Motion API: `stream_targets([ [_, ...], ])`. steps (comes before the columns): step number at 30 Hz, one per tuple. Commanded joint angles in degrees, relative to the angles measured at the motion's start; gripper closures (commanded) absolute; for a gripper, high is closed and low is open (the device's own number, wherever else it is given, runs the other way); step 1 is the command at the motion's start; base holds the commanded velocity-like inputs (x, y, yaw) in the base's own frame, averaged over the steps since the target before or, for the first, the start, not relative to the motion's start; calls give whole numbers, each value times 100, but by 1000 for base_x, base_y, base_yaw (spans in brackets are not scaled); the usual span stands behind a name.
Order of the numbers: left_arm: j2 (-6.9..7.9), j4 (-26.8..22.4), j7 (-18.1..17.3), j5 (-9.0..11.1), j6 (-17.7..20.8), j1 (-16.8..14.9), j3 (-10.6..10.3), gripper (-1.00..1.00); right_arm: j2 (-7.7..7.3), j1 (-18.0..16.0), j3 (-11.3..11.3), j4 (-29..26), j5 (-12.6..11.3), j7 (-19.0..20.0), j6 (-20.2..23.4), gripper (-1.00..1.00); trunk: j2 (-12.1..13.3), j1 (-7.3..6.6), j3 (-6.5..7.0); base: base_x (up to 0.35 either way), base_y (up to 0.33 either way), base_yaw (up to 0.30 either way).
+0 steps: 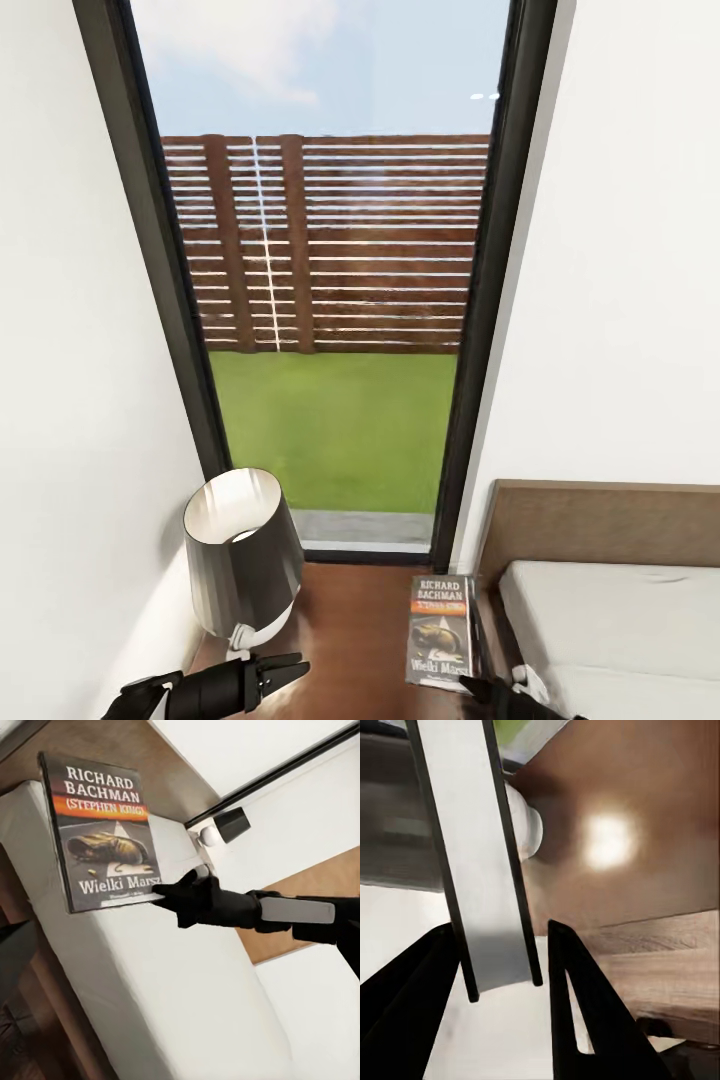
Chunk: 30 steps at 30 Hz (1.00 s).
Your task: In the bedroom, move the book from the bed onto either nightstand, and place the two sandals side by side next to the bed.
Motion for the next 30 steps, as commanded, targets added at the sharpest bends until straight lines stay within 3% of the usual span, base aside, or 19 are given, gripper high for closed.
stream_targets([
  [1,4,-2,-20,11,62,-4,4,-100,156,-2,67,0,4,5,111,100,-13,4,-15,0,0,0],
  [5,2,-2,-18,12,63,-4,9,-100,577,-5,68,-12,11,4,207,100,-13,4,-15,0,0,0],
  [8,6,-2,-18,12,63,-4,12,-100,810,-9,67,-82,12,4,230,100,-13,4,-15,0,0,0],
  [15,10,-2,-17,12,63,-4,13,-100,912,-22,59,-516,4,-2,320,100,-13,4,-15,0,0,0],
  [22,6,-2,-18,12,60,-4,13,-100,925,-44,57,-881,-30,-12,1063,100,-13,4,-15,0,0,0],
  [23,9,-2,-18,14,57,-4,8,-100,920,-60,50,-1063,-51,-11,1689,100,-13,4,-15,0,0,0],
  [30,10,1,-18,19,62,3,9,-100,912,-63,49,-1106,-57,-7,1901,100,-93,48,-51,0,0,0],
])
